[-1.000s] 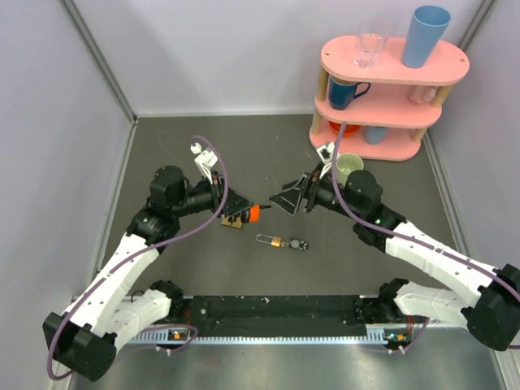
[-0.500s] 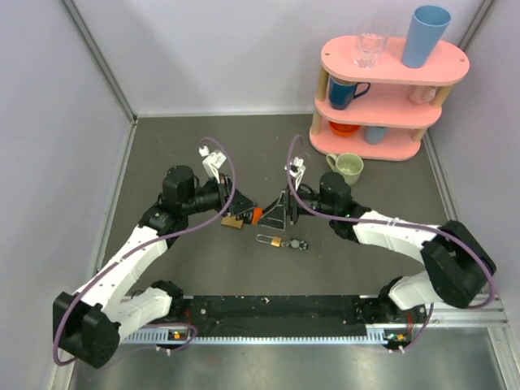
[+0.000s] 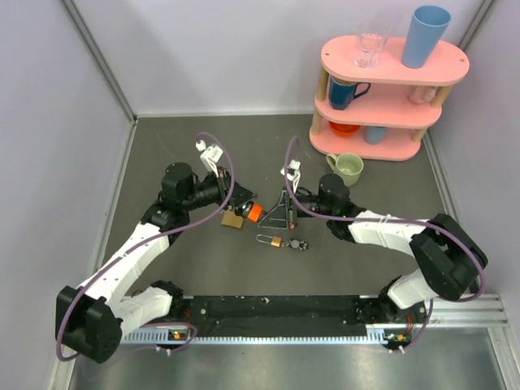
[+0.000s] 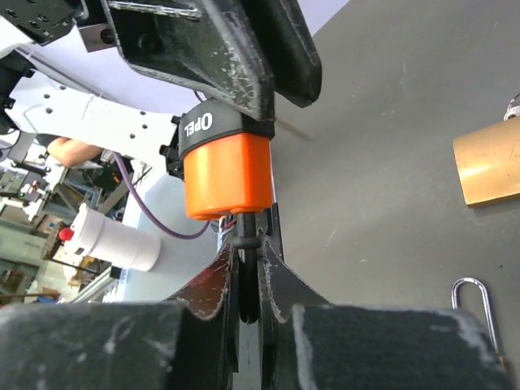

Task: Lock with the key
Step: Pick up the lock from the center of the board.

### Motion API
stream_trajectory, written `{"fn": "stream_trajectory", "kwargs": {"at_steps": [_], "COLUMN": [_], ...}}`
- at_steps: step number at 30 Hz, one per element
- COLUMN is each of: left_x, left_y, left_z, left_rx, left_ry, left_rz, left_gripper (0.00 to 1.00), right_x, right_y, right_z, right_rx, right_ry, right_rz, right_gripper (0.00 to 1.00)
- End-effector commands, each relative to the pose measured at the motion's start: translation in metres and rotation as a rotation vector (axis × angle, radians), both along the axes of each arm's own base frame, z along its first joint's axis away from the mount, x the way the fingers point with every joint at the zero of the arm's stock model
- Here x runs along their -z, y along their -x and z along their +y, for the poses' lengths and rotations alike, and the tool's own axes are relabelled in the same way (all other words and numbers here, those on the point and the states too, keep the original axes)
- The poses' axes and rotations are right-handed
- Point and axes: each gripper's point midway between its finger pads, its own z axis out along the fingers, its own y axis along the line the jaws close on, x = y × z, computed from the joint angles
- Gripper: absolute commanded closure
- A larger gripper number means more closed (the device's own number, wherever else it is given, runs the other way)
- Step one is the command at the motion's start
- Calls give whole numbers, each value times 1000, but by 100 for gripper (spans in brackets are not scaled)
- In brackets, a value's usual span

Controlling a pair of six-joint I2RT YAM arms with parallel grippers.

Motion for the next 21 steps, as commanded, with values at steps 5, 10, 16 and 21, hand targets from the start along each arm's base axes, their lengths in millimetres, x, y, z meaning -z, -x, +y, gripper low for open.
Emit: {"fn": "stream_trajectory", "kwargs": {"at_steps": [5, 10, 16, 21], "left_x": [-18, -37, -68, -93], "left_y": [12, 21, 29, 44], "left_z": [-8, -8, 2, 3], "left_rx": [79, 123, 102, 170], "left_ry": [54, 77, 92, 92], "left_rz": [-48, -118, -235, -327], "left_gripper": [100, 74, 23, 16], "right_x": [-53, -66, -90, -103], "right_y": [-11, -9, -5, 9], "right_z": [-4, -11, -21, -28], "right_rx": [63, 64, 50, -20], "right_ry": [-63, -26, 22, 57], "right_rz": [-173, -212, -323, -360], "right_gripper": [100, 100, 100, 100]}}
